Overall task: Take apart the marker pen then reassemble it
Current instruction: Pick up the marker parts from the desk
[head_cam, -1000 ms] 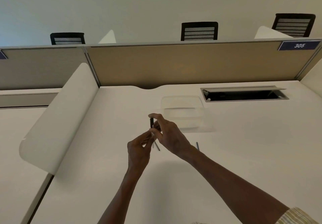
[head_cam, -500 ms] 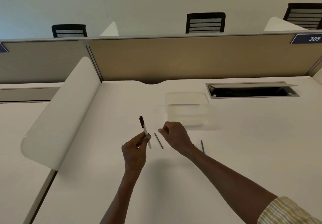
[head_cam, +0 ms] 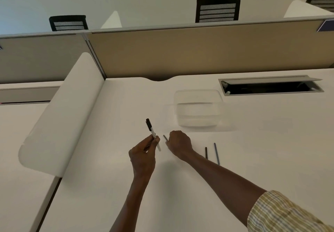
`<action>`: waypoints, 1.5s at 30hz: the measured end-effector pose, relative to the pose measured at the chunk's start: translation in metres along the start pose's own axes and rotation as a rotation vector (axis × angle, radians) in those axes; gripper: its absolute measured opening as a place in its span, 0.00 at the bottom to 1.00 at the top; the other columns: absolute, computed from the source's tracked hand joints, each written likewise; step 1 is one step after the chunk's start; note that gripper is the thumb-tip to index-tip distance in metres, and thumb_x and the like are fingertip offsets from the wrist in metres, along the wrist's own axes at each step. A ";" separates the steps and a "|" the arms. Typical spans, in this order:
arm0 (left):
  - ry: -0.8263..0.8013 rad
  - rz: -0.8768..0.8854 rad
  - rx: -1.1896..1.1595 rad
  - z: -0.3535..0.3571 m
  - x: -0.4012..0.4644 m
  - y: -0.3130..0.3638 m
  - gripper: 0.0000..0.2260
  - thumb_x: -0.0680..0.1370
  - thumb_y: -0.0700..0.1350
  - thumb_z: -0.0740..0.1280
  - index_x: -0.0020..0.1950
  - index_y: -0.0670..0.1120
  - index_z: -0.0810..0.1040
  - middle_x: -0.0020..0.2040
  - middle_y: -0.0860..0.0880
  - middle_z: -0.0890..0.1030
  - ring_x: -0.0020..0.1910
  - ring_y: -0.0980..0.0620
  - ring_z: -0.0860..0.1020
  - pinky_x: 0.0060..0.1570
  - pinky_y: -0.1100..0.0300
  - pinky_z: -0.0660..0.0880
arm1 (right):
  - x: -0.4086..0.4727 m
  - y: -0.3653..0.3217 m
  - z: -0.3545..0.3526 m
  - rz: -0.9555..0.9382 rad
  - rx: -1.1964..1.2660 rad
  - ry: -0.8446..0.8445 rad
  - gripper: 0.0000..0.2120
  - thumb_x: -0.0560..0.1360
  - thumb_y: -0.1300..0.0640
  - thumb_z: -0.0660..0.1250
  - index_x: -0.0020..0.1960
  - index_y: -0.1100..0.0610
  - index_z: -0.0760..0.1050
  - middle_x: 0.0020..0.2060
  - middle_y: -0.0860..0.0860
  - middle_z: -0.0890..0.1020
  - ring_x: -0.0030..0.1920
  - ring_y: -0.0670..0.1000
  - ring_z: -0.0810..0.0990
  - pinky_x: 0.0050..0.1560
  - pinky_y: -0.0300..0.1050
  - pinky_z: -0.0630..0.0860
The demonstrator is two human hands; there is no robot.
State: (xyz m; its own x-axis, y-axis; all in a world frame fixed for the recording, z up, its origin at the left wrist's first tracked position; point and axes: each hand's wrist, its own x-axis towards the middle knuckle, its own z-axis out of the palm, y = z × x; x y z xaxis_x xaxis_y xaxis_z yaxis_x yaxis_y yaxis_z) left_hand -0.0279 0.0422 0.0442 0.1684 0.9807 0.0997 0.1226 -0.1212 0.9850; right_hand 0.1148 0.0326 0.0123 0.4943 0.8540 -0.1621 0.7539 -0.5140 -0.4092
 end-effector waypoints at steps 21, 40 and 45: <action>0.012 -0.087 -0.055 0.016 -0.006 0.016 0.07 0.73 0.43 0.75 0.47 0.56 0.85 0.34 0.60 0.83 0.35 0.60 0.77 0.38 0.74 0.72 | 0.005 0.015 -0.132 -0.167 0.122 0.278 0.08 0.73 0.54 0.71 0.39 0.58 0.81 0.37 0.55 0.84 0.41 0.56 0.81 0.39 0.45 0.73; 0.009 -0.285 -0.147 0.034 -0.006 0.014 0.06 0.73 0.45 0.75 0.49 0.48 0.87 0.44 0.52 0.87 0.46 0.56 0.84 0.56 0.49 0.80 | 0.122 0.096 -0.119 -0.207 -0.333 -0.090 0.02 0.73 0.59 0.72 0.43 0.56 0.79 0.47 0.55 0.81 0.46 0.56 0.81 0.42 0.44 0.73; 0.023 -0.308 -0.194 0.034 -0.006 0.011 0.04 0.73 0.45 0.75 0.47 0.50 0.87 0.44 0.51 0.87 0.44 0.55 0.84 0.50 0.55 0.80 | 0.126 0.103 -0.110 -0.239 -0.363 -0.115 0.03 0.73 0.61 0.71 0.46 0.59 0.80 0.48 0.55 0.82 0.46 0.57 0.81 0.46 0.48 0.78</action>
State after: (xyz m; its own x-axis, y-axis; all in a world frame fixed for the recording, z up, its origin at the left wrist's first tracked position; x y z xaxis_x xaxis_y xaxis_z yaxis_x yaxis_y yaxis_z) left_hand 0.0052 0.0294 0.0495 0.1297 0.9702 -0.2045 -0.0237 0.2093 0.9776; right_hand 0.3023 0.0790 0.0486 0.2517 0.9452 -0.2081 0.9543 -0.2782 -0.1090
